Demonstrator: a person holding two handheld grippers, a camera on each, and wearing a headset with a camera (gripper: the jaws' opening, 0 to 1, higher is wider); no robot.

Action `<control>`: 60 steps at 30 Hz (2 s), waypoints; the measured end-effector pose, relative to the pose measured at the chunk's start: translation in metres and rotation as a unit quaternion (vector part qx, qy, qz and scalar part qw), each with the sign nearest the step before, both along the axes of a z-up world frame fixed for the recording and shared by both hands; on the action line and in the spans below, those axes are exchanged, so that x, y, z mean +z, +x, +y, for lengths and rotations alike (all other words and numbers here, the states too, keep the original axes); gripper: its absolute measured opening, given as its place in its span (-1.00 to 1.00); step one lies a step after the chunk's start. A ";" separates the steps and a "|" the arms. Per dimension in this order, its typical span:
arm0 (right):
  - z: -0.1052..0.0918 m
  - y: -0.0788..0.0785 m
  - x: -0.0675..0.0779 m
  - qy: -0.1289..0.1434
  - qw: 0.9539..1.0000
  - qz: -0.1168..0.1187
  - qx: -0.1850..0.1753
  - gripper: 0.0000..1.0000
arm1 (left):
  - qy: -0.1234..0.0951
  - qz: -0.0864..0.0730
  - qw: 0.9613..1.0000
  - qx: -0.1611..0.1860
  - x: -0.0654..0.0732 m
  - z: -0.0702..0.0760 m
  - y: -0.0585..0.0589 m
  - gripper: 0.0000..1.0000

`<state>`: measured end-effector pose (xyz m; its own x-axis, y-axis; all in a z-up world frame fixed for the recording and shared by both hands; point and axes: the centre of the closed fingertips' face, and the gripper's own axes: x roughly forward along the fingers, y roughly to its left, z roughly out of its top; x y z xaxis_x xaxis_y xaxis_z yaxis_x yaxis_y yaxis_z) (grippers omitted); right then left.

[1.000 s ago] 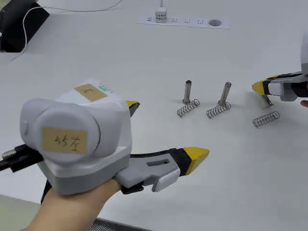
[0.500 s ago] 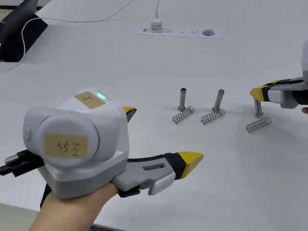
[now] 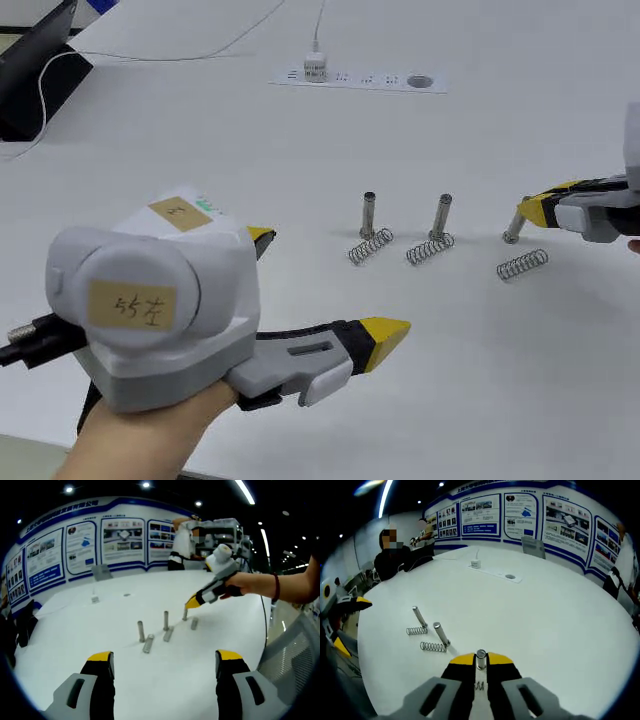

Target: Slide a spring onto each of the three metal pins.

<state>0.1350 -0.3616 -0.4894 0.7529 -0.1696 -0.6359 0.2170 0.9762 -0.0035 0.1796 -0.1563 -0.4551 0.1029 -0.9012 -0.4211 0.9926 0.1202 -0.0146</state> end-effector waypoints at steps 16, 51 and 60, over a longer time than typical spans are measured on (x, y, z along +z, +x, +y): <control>0.005 -0.004 0.001 0.008 1.000 -0.001 -0.006 -0.82 | 0.001 -0.002 1.000 0.001 0.000 0.001 0.001 0.68; 0.017 -0.012 0.049 0.014 0.994 -0.108 -0.018 -0.35 | 0.003 0.007 1.000 0.012 0.000 0.003 0.011 0.46; 0.038 -0.017 0.065 0.012 0.990 -0.137 0.001 -0.22 | -0.015 0.038 0.999 0.013 0.005 -0.005 0.024 0.31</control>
<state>0.1179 -0.3234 -0.4242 0.8983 -0.1559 -0.4109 0.2048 0.9757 0.0777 0.2032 -0.1617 -0.4502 0.0942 -0.9106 -0.4023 0.9851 0.1437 -0.0946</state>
